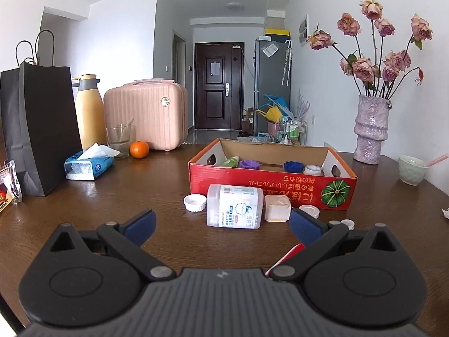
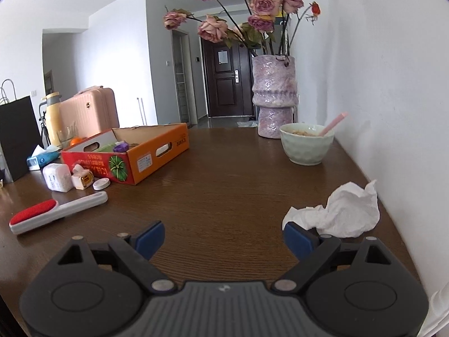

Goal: Organize rigid objects
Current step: 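Withdraw both tools from the box back over the table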

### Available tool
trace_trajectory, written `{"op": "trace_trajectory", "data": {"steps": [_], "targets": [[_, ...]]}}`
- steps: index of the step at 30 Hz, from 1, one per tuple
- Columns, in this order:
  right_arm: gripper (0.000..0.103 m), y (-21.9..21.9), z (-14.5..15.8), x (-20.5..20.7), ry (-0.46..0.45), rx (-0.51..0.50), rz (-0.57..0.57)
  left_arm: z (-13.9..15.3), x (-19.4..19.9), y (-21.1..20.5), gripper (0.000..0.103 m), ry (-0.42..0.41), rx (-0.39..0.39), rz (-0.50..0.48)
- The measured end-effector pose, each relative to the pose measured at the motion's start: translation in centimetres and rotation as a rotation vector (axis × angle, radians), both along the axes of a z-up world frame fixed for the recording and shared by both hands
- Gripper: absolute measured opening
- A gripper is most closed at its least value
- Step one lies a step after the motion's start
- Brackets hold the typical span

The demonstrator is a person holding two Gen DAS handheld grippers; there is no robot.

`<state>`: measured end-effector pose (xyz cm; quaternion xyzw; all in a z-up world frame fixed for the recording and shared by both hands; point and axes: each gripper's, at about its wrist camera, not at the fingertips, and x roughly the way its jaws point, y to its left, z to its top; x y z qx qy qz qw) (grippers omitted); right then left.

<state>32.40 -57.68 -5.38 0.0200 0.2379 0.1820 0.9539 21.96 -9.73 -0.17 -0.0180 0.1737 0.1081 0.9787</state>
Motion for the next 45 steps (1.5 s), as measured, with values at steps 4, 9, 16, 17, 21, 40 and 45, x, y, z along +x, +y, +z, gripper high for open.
{"op": "trace_trajectory", "data": {"steps": [4, 9, 16, 17, 21, 40, 45], "targets": [[0.092, 0.2, -0.5, 0.1, 0.011, -0.010, -0.002, -0.2, 0.2, 0.2, 0.103, 0.008, -0.004, 0.008], [0.092, 0.2, 0.0, -0.2, -0.008, -0.018, -0.003, -0.3, 0.2, 0.3, 0.103, 0.008, -0.002, 0.011], [0.092, 0.3, -0.5, -0.1, 0.007, -0.021, -0.002, -0.5, 0.4, 0.6, 0.103, 0.017, -0.008, 0.017], [0.092, 0.4, -0.4, -0.2, 0.001, -0.022, -0.001, -0.5, 0.4, 0.6, 0.103, 0.018, -0.007, 0.017], [0.092, 0.7, 0.2, -0.6, -0.022, -0.022, 0.009, -0.4, 0.5, 0.8, 0.103, 0.017, -0.008, 0.021], [0.092, 1.7, -0.4, -0.9, -0.001, -0.045, 0.019, -0.7, 0.9, 1.2, 0.103, 0.029, -0.012, 0.034], [0.092, 2.1, 1.2, -1.1, -0.045, -0.021, 0.019, -0.6, 1.1, 1.4, 0.103, 0.026, -0.014, 0.036]]}}
